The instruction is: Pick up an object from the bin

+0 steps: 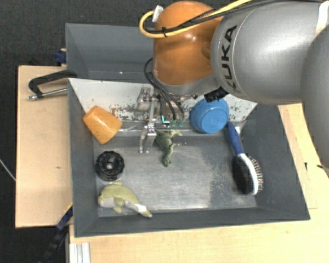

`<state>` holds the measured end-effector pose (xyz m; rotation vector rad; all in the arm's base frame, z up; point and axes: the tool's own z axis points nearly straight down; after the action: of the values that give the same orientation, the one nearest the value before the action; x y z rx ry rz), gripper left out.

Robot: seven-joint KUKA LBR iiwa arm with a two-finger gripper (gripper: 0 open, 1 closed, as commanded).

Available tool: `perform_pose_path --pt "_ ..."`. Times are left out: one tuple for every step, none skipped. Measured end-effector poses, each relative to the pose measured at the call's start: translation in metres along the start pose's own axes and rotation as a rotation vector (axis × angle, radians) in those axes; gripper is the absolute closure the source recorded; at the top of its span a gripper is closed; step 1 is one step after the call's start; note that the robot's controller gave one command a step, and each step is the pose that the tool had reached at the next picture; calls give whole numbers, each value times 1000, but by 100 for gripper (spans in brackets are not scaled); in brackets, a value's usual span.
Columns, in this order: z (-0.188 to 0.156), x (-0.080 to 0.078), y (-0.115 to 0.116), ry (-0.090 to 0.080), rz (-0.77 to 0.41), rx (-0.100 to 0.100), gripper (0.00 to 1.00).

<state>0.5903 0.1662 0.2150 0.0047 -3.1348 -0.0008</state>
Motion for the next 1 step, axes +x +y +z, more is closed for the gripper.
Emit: perform_pose_path --pt "126 15 49 12 273 21 0"
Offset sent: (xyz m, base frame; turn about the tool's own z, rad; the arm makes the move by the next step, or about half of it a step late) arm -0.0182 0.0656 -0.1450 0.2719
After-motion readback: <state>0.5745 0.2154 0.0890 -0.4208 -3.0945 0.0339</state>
